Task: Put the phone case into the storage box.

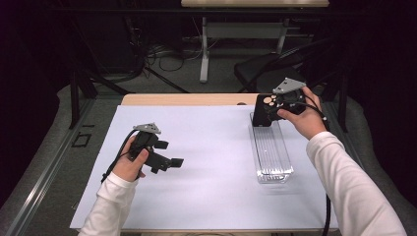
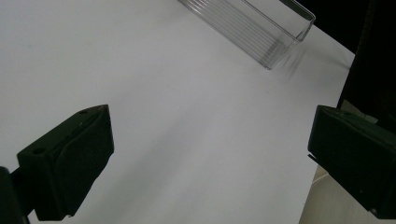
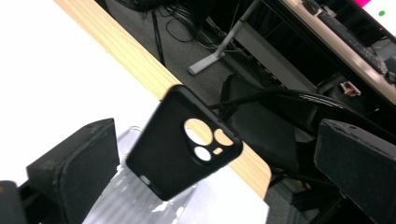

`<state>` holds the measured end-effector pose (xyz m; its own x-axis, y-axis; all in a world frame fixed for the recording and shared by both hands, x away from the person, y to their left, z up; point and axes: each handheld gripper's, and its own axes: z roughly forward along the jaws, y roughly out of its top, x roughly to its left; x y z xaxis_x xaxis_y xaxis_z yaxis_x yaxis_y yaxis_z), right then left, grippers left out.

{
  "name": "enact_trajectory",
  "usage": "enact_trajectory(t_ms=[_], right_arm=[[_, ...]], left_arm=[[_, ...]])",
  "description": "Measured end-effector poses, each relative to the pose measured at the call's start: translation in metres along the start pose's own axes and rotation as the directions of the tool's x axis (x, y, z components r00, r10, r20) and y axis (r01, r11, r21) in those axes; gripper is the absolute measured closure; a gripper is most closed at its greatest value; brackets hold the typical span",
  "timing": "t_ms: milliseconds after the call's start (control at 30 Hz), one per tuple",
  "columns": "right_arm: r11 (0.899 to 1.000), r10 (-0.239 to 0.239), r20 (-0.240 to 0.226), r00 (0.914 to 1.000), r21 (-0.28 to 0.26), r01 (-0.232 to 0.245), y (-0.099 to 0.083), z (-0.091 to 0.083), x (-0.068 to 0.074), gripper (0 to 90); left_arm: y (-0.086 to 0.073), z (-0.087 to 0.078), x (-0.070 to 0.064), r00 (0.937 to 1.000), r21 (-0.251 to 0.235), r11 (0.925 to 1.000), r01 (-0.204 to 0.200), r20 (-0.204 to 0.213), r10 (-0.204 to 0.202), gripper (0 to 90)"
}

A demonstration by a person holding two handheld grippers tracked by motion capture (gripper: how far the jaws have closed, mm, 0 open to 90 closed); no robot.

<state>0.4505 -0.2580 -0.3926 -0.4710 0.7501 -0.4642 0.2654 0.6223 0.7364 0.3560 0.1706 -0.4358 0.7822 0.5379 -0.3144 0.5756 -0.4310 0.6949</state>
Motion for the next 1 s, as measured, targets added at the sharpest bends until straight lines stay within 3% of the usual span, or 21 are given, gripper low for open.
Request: enact_trajectory(t_ms=[200, 367, 500, 833, 1000], right_arm=[[0.999, 0.051, -0.020, 0.9985, 0.007, -0.050, 0.007, -0.009, 0.006, 0.0], [0.990, 0.141, -0.056, 0.9884, 0.004, -0.141, 0.013, -0.016, 0.011, 0.0], [0.983, 0.185, -0.079, 0.9797, -0.005, -0.186, 0.017, -0.023, 0.019, 0.0], [0.974, 0.218, -0.140, 0.9658, -0.034, -0.225, 0.024, -0.043, 0.041, 0.0], [0.976, 0.209, -0.171, 0.9629, -0.029, -0.217, 0.025, -0.052, 0.056, 0.0]], left_arm=[[0.001, 0.000, 0.000, 0.9999, 0.001, 1.0000, -0.009, 0.007, 0.009, 0.5], [0.001, -0.002, -0.001, 1.0000, -0.007, 1.0000, -0.002, 0.009, 0.002, 0.4], [0.001, -0.004, -0.001, 1.0000, -0.014, 0.9999, -0.003, 0.008, 0.003, 0.5], [0.002, -0.004, -0.002, 0.9999, -0.015, 0.9999, -0.005, 0.010, 0.005, 0.5], [0.001, -0.005, -0.003, 0.9999, -0.014, 0.9999, -0.009, 0.012, 0.009, 0.5]])
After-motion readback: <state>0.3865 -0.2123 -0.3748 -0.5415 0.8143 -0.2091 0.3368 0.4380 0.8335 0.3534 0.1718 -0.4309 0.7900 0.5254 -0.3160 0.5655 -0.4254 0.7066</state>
